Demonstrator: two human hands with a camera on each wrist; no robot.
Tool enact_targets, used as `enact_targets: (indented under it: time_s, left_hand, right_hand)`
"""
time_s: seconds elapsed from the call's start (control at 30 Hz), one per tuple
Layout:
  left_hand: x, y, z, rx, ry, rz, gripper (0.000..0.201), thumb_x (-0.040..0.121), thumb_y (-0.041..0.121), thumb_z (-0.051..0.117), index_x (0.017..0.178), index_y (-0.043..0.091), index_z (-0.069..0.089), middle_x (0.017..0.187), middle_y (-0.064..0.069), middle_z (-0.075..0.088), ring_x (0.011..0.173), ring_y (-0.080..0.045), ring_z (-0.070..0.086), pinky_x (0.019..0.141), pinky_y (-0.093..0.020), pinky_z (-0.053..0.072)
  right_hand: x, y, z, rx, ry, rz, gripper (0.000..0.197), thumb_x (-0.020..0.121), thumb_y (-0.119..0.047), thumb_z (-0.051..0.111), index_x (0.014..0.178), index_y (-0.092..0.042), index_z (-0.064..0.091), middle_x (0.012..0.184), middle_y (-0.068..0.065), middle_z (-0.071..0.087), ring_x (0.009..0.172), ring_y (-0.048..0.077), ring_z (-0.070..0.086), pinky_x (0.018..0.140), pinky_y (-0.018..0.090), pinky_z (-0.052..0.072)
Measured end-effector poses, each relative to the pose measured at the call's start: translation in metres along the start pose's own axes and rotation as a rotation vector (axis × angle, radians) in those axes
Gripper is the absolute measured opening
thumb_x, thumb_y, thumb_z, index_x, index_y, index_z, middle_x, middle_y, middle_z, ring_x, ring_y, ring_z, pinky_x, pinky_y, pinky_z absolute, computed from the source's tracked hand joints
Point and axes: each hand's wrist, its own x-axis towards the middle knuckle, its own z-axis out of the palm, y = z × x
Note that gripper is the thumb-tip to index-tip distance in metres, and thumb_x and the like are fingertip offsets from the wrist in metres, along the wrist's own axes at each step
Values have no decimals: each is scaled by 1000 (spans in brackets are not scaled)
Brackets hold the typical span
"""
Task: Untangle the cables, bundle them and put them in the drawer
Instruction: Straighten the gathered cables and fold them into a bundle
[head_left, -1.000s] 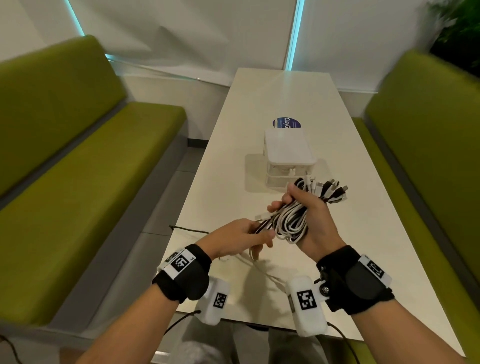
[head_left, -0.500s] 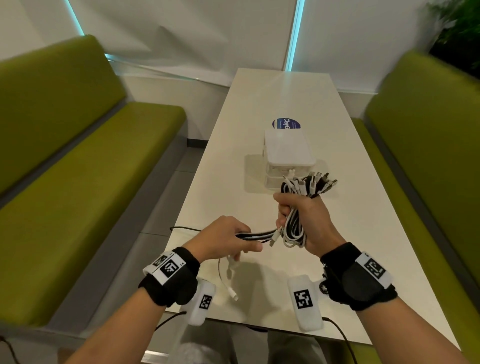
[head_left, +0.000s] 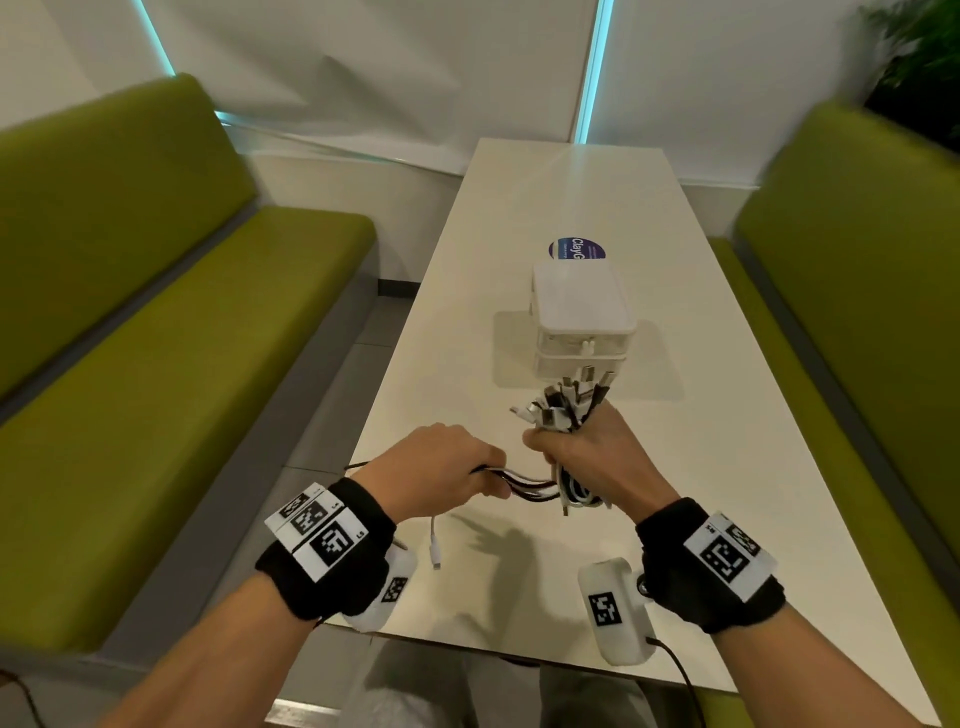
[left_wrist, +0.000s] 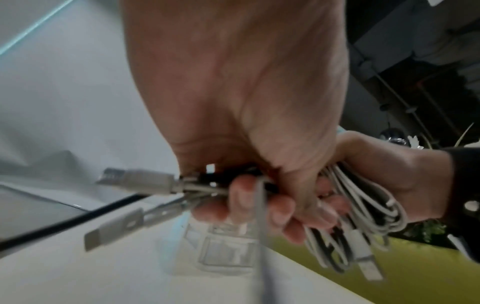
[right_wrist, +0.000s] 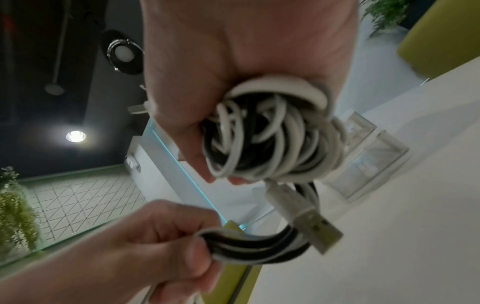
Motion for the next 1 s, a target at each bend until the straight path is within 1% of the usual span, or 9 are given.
enact_targets:
  time_s: [0.1, 0.2, 0.3, 0.4, 0.57, 0.67, 0.73, 0.9, 1.0]
  left_hand:
    - [4, 10, -2, -17, 11, 74, 21, 97, 42, 51, 101, 34, 70, 89, 5, 70, 76, -18, 59, 71, -35, 46]
    - [6, 16, -9, -59, 29, 100, 20, 95, 40, 54, 101, 36, 73, 81, 6, 68, 72, -16, 57, 70, -35, 46]
    - [9, 21, -12, -90, 65, 85, 19, 93, 31, 57, 93, 30, 76, 75, 5, 69, 71, -13, 62, 68, -30, 47]
    - [11, 26, -11, -54, 81, 57, 18, 90, 26, 57, 84, 25, 75, 73, 7, 71, 69, -11, 64, 69, -28, 49]
    - [16, 28, -11, 77, 155, -24, 15, 73, 30, 60, 68, 21, 72, 54, -1, 61, 52, -20, 47, 57, -32, 42]
    - [18, 29, -12, 155, 250, -130, 42, 74, 43, 59, 47, 14, 44, 43, -3, 36, 48, -25, 30, 51, -32, 28]
    - [19, 28, -14, 158, 263, -144, 52, 72, 51, 62, 44, 15, 37, 42, -2, 34, 47, -23, 28, 51, -32, 24]
    - [22, 27, -20, -24, 123, -104, 60, 69, 60, 74, 42, 16, 43, 36, 4, 36, 40, -18, 32, 46, -30, 25]
    - [16, 20, -28, -308, -69, -54, 39, 79, 47, 74, 53, 22, 58, 43, 4, 51, 43, -11, 44, 50, -24, 34]
  right_hand:
    - [-4, -3, -1, 36, -172, -50, 15, 82, -19, 70, 72, -11, 62, 71, 5, 63, 67, 17, 58, 67, 36, 46]
    - [-8, -2, -7, 149, -248, -34, 26, 86, -27, 72, 88, -2, 64, 86, 11, 69, 85, 23, 67, 86, 42, 51]
    - [-11, -3, -7, 214, -301, -44, 27, 91, -23, 68, 84, 3, 64, 78, 16, 69, 76, 18, 68, 74, 29, 52]
    - [-12, -4, -5, 209, -339, -56, 24, 91, -17, 67, 85, 6, 66, 80, 28, 67, 68, 19, 66, 69, 27, 52]
    - [-11, 0, -6, 114, -379, 5, 20, 80, -20, 79, 78, -4, 67, 70, 13, 69, 63, 17, 61, 67, 29, 50]
    - [-11, -1, -8, 96, -375, 38, 24, 77, -17, 82, 64, -26, 63, 60, 4, 62, 58, 15, 61, 61, 23, 47]
    - [-12, -3, -9, 93, -394, 63, 26, 77, -16, 81, 65, -27, 62, 61, 5, 62, 59, 17, 62, 61, 24, 48]
    - [-13, -7, -10, 22, -468, 122, 25, 72, -21, 84, 69, -16, 60, 67, 7, 60, 64, 22, 61, 71, 38, 49]
    - [-15, -10, -17, 52, -494, 103, 26, 78, -6, 78, 72, -18, 55, 64, -5, 56, 59, 12, 58, 62, 25, 49]
